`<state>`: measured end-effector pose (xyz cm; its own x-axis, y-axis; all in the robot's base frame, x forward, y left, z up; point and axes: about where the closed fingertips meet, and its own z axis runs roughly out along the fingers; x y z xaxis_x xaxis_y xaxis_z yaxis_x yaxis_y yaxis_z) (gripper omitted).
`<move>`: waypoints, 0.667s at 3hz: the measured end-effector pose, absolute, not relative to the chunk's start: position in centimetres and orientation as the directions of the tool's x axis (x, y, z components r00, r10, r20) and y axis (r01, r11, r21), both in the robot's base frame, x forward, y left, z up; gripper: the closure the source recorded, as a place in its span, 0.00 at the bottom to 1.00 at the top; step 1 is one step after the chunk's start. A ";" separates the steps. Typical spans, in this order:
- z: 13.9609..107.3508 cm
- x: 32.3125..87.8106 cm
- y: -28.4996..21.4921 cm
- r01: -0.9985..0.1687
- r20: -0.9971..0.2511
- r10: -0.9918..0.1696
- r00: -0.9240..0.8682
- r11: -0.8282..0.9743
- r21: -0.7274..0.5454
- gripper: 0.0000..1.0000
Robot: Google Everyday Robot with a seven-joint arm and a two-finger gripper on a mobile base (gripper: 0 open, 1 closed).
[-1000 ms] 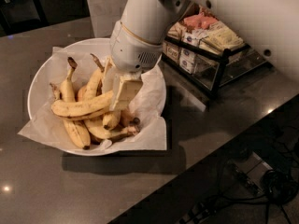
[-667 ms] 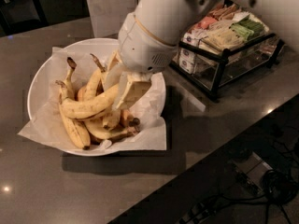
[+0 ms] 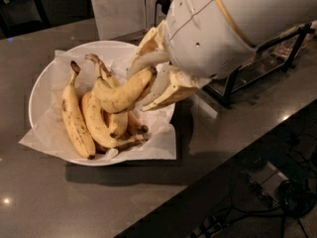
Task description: Pick banana from white bowl
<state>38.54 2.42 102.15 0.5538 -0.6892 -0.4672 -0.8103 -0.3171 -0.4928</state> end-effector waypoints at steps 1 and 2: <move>104.9 36.2 0.6 -0.770 -0.467 -0.662 0.586 -0.277 -0.575 1.00; 106.6 34.7 -0.9 -0.728 -0.474 -0.624 0.621 -0.235 -0.643 1.00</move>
Offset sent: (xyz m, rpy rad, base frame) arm -0.0437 -0.0645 0.0462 0.2631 -0.1830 0.0039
